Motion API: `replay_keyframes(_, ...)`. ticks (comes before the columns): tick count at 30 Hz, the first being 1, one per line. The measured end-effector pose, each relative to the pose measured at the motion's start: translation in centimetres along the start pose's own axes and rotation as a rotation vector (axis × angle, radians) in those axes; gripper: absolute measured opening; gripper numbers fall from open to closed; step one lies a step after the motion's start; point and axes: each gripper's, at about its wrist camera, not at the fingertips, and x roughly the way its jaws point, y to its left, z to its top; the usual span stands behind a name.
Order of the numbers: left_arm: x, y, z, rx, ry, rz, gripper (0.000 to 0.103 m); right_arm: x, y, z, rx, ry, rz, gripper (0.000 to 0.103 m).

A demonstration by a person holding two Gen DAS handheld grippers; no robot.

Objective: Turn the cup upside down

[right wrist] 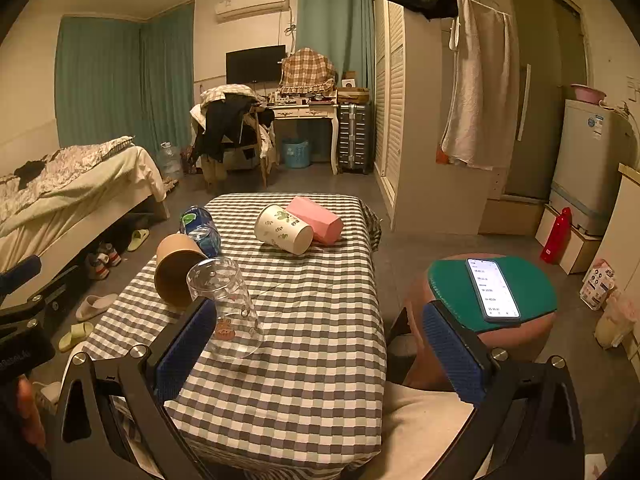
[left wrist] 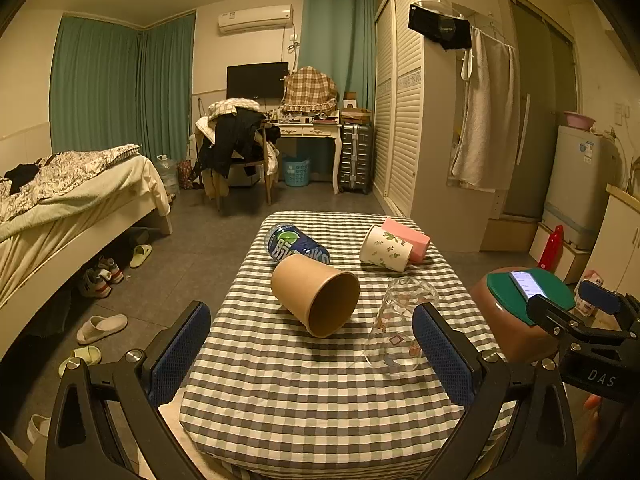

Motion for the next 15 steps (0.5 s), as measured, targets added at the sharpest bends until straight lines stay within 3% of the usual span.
replay_keyframes(15,-0.05,-0.03,-0.04,0.001,0.002,0.001,0.103,0.20,0.19,-0.19,-0.005,0.008,0.003,0.103)
